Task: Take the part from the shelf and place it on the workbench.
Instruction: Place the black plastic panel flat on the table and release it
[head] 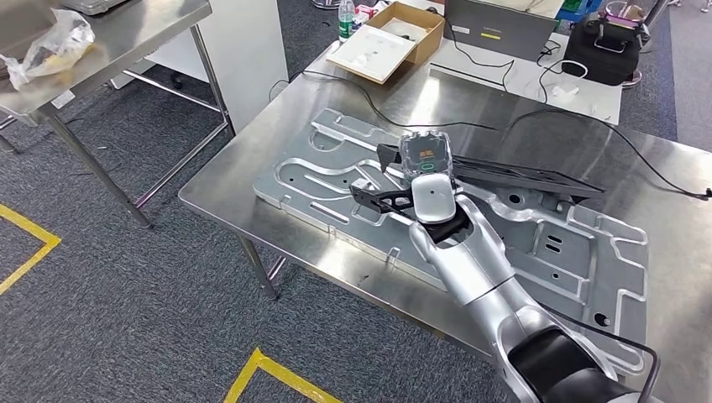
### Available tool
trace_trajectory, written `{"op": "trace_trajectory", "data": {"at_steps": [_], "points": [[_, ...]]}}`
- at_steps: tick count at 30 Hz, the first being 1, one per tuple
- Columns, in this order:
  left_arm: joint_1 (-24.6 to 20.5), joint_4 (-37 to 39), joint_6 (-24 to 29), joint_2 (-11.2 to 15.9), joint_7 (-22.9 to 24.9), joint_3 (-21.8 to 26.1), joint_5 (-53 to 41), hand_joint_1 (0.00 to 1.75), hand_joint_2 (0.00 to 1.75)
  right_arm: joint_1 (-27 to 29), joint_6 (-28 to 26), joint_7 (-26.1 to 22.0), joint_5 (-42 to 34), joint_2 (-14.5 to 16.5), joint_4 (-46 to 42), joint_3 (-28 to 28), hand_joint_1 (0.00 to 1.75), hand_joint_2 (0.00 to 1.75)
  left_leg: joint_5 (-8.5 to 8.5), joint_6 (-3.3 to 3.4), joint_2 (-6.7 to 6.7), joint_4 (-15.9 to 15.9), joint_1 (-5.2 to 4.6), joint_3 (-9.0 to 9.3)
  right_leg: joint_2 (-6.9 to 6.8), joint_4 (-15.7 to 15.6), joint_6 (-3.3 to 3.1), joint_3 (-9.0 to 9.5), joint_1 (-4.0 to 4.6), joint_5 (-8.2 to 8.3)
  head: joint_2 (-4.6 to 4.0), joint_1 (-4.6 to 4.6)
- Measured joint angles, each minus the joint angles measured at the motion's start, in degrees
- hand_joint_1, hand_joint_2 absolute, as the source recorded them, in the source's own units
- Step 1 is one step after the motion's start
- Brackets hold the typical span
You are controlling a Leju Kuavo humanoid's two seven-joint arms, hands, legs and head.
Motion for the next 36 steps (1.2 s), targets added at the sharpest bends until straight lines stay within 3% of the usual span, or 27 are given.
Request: {"op": "trace_trajectory", "data": {"at_steps": [1,5,7,11,14,23,36], "points": [[0.0,0.0,0.0,0.0,0.1,0.0,-0.2,0.0,1.75,-0.9,0.8,0.5,0.0,0.6,1.2,0.0,1.75,1.75,0.01,0.0,-0.01,0.0,-0.01,0.0,-0.01,0.0,0.02,0.01,-0.01,0.01,0.0,0.0],[-0.2,0.0,-0.5,0.0,0.4,-0.3,-0.5,0.0,1.75,-4.7,1.9,1.0,0.0,2.9,7.2,0.3,0.0,0.0,0.03,-0.01,-0.01,0.0,-0.06,0.0,0.0,0.0,0.09,0.04,-0.06,0.06,0.0,0.0],[-0.2,0.0,-1.0,0.0,0.6,-0.3,-0.4,0.0,1.75,-6.5,1.1,0.9,0.0,3.8,10.6,0.4,0.0,0.0,0.04,-0.01,-0.02,0.1,-0.07,0.0,0.0,0.0,0.12,0.04,-0.07,0.08,0.0,0.0],[-0.2,0.0,-1.1,0.0,1.8,-0.3,0.6,0.0,0.0,-9.2,-2.2,0.8,0.0,5.5,16.5,0.6,0.0,0.0,0.04,-0.01,-0.03,0.1,-0.1,0.01,-0.02,0.0,0.13,0.05,-0.08,0.08,0.0,0.0],[-0.3,0.0,-0.5,0.0,2.6,-0.2,1.6,0.0,0.0,-9.1,-5.8,-0.3,0.0,6.8,17.1,0.5,0.0,0.0,0.04,-0.01,-0.03,0.1,-0.1,0.01,-0.01,0.0,0.13,0.05,-0.08,0.08,0.0,0.0],[0.1,0.0,-0.3,0.0,1.9,1.0,2.9,0.0,0.0,-4.5,-13.4,-11.3,-1.2,11.7,6.9,-0.7,0.0,0.0,0.03,-0.02,-0.02,0.1,-0.1,0.01,-0.01,0.0,0.13,0.04,-0.08,0.08,0.0,0.0],[0.3,0.0,-0.3,-0.1,1.2,1.5,3.0,0.0,0.0,-2.5,-15.1,-14.0,-4.8,13.2,-2.2,-0.7,0.0,0.0,0.03,-0.01,0.01,0.1,-0.15,0.02,0.01,-0.1,0.14,0.12,-0.1,0.1,0.0,0.0]]}}
